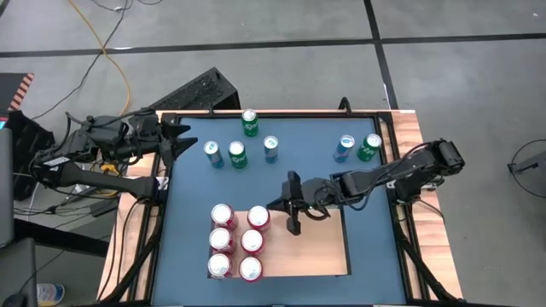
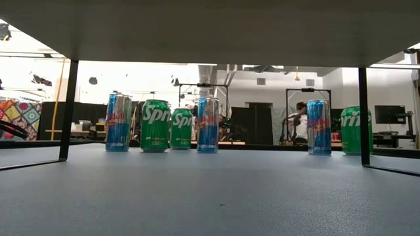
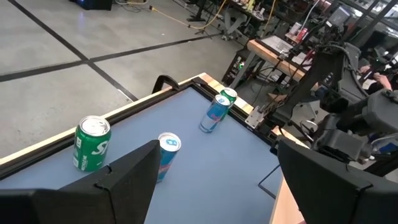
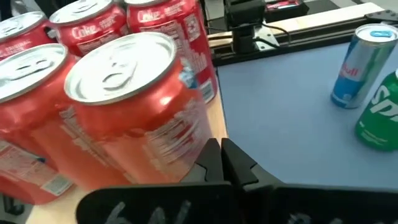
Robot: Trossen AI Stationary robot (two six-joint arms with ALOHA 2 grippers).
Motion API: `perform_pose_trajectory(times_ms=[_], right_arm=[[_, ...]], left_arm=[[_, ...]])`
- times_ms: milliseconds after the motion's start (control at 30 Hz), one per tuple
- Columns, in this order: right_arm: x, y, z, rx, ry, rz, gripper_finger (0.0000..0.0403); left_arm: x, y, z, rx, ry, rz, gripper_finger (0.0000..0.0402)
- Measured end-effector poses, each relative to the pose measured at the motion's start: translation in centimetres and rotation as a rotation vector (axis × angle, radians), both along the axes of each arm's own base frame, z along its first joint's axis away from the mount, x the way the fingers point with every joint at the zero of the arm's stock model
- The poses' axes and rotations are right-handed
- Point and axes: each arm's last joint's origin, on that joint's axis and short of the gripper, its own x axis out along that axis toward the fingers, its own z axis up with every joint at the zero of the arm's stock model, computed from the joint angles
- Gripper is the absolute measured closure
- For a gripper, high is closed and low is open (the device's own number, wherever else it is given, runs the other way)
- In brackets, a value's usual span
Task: Place canned beverage on shelf
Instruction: Put the orange soda can on the shelf aligned with the other orange soda cans
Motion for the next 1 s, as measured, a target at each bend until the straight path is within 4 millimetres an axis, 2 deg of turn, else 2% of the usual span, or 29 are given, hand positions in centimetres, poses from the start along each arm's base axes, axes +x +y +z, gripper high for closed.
perform_pose_trajectory(times_ms=[267,433,567,733,1000], right_arm=[[0.4,-0.9,0.5,-0.030,-0.059,0.005,0.0403],[0.2,-1.2,0.6,-0.076,0.010,-0.071,0.0403],[-0.2,-0.6,1.1,-0.068,0.063,-0.116,0.0403],[-0.6,0.5,0.9,-0.019,0.090,-0.145,0.0403],[-2.1,2.1,1.8,-0.010,0.094,-0.095,0.0403]], left_arm=[[0.0,0.0,0.0,0.000,0.000,0.000,0.0093],[0.0,0.0,0.0,-0.001,0.000,0.000,0.0093],[0.0,0.0,0.0,-0.001,0.000,0.000,0.0093],[0.0,0.0,0.0,-0.006,-0.002,0.001,0.0093],[0.0,0.0,0.1,-0.039,-0.026,0.007,0.0093]])
